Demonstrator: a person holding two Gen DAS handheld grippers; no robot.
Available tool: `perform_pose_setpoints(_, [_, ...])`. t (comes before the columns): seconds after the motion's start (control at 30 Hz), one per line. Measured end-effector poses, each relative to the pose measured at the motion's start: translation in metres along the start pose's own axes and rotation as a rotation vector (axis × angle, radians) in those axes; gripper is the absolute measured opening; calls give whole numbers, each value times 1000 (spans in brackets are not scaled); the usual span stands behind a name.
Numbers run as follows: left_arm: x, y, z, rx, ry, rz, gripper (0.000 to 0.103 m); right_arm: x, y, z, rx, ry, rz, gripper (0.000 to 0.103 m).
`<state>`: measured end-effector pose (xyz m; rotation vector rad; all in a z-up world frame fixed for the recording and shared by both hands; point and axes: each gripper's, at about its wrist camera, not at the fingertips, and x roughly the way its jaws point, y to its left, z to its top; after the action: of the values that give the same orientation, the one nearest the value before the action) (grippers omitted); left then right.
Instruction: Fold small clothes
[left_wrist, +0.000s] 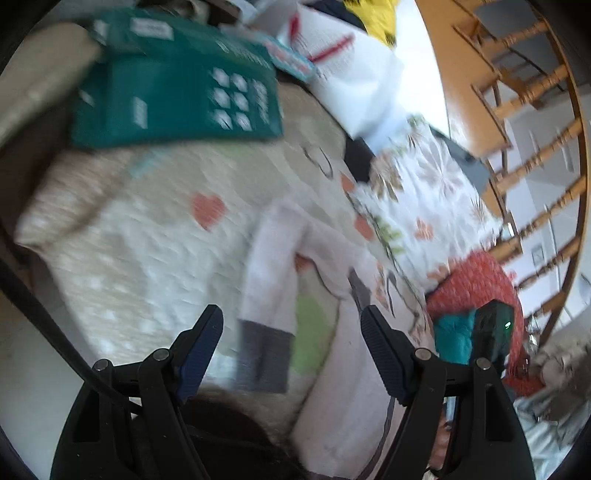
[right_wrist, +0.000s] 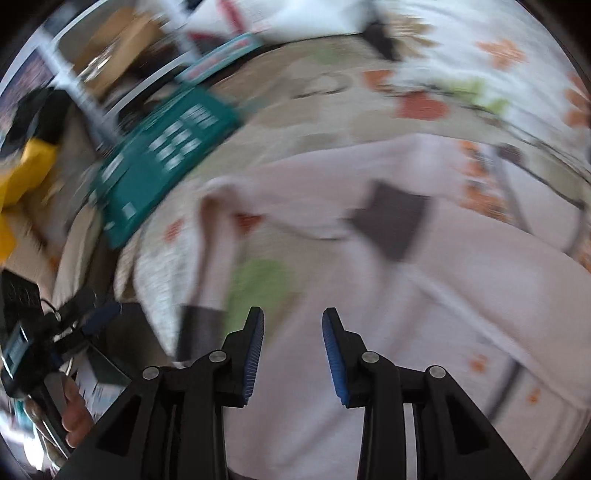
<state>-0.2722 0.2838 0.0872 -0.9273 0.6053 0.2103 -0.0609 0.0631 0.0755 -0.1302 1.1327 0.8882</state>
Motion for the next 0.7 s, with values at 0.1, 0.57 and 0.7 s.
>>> perform_pose_setpoints(0.1, [-23,2,6,0,-56,16,76,25,47,4,-106,43,33,36])
perform_pose_setpoints(0.57, [-45,3,8,27,-118,68,76,110,134,-32,-363,203,-100,40])
perform_pose_setpoints(0.7, [-46,-2,5,39,-113,86,76,95,135,-30,-353,164,-92,6])
